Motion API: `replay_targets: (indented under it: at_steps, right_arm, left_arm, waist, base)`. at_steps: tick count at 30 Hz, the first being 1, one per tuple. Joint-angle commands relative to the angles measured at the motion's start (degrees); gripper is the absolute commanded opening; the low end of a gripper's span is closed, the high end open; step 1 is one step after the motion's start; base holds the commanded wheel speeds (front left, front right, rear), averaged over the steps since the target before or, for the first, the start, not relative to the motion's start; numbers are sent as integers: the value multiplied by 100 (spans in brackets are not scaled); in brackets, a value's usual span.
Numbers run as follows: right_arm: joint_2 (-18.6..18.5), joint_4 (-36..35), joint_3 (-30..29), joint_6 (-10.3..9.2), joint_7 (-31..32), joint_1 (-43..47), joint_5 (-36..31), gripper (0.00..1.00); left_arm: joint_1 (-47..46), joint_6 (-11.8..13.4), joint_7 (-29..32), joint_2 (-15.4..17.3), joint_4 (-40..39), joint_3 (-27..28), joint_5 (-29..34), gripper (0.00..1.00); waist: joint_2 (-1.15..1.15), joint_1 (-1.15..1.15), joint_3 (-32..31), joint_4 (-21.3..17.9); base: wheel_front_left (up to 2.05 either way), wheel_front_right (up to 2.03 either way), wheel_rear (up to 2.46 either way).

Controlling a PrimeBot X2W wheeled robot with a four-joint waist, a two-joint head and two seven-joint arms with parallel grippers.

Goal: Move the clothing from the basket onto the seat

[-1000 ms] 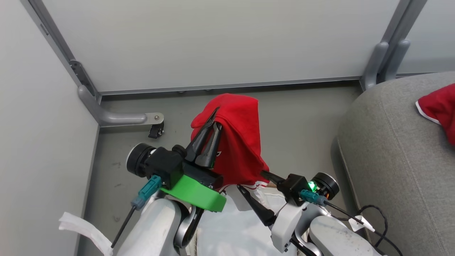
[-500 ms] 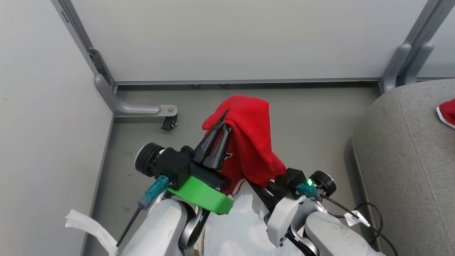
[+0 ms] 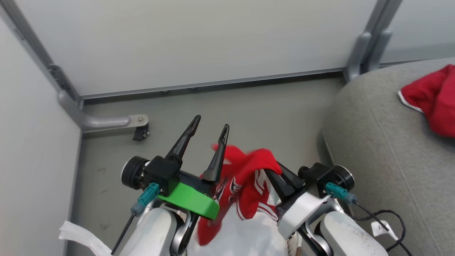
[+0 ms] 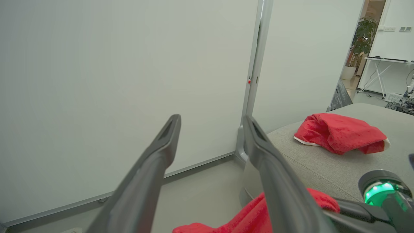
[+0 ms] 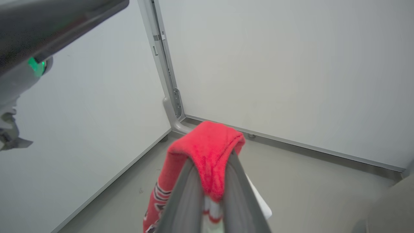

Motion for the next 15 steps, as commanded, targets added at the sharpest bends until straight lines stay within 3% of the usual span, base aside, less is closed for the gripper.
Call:
replay_targets:
  at_steps: [1, 15]
  right_arm:
    - [-11, -141, -63, -6, -16, 106, -37, 0]
    - [68, -951, -429, -6, -16, 351, -15, 0]
  left_arm:
    - [102, -10, -1, 9, 15, 72, 66, 100]
    - [464, -91, -1, 12, 16, 336, 410, 100]
  waist:
    - [-1, 0, 25, -498]
    - [-1, 0, 137, -2374]
  base:
    - [0, 0, 0]
    - [0, 0, 0]
